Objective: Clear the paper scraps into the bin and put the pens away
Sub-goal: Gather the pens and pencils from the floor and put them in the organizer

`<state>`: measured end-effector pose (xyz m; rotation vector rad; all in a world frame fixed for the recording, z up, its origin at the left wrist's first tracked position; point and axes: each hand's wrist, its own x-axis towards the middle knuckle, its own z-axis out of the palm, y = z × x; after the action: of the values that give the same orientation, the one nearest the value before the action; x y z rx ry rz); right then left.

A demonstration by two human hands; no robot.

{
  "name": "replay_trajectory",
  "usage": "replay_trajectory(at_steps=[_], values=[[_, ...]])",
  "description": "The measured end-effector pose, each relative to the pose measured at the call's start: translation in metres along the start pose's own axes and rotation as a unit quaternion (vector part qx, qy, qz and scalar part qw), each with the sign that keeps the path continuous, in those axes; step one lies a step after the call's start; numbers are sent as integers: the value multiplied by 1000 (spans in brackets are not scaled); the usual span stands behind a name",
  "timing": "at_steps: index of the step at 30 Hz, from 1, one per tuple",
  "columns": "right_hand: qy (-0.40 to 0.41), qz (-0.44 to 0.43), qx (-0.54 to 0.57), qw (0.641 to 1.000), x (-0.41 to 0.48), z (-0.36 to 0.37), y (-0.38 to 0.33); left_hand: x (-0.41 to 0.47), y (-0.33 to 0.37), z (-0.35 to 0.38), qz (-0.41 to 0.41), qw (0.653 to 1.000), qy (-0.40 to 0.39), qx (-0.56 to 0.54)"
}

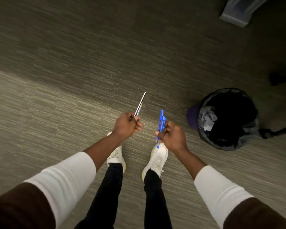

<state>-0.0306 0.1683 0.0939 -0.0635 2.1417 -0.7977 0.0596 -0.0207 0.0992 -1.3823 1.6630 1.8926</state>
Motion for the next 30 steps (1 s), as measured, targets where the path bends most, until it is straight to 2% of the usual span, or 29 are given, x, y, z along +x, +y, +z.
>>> replay_trajectory(at_steps=[3, 20, 30], values=[[25, -12, -26, 999, -18, -25, -11, -20, 27, 7, 14, 1000, -8, 6], [50, -68, 39, 996, -87, -157, -78, -127, 156, 52, 53, 996, -32, 61], [74, -46, 147, 985, -148, -225, -117, -208, 226, 76, 80, 996, -21, 36]])
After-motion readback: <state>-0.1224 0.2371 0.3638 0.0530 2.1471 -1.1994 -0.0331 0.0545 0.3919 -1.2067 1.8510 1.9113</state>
